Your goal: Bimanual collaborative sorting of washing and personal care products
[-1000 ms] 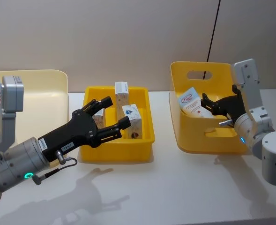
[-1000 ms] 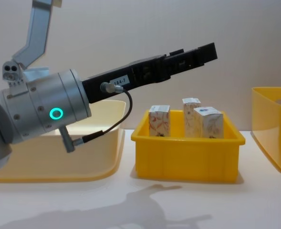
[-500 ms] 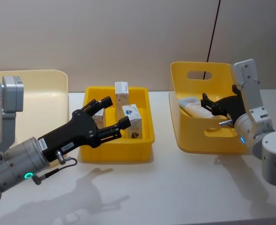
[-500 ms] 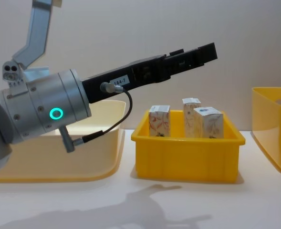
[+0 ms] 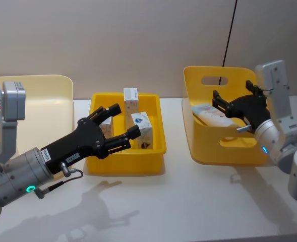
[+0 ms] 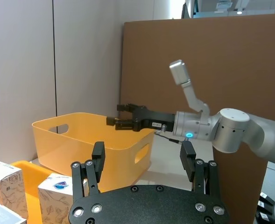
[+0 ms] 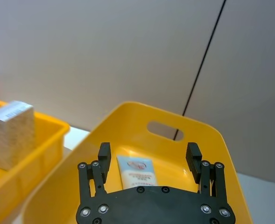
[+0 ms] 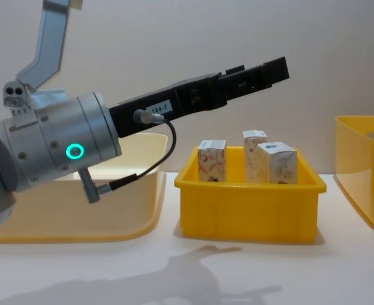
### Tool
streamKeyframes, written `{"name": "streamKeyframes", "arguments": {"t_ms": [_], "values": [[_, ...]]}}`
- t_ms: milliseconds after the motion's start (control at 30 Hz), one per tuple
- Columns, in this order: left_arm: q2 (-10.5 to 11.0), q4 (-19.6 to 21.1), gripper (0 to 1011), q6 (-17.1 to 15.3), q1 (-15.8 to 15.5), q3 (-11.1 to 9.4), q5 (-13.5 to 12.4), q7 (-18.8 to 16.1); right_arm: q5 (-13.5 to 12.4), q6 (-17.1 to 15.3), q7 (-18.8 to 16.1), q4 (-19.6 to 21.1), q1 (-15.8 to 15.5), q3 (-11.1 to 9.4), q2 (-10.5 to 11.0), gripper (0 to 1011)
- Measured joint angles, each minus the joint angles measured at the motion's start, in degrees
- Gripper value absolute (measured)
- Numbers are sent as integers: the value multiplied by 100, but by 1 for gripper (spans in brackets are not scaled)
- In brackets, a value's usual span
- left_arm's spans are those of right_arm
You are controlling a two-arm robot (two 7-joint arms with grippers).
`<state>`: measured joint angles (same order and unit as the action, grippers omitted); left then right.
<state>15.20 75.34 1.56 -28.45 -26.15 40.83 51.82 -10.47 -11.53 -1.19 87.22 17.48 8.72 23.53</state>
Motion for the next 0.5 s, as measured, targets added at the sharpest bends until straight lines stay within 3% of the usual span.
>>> {"name": "streamKeyframes", "arguments": {"t_ms": [500], "values": [[3, 7, 1003, 0, 7, 0, -8, -21, -494, 672, -912, 573, -403, -202, 233, 1001]]}}
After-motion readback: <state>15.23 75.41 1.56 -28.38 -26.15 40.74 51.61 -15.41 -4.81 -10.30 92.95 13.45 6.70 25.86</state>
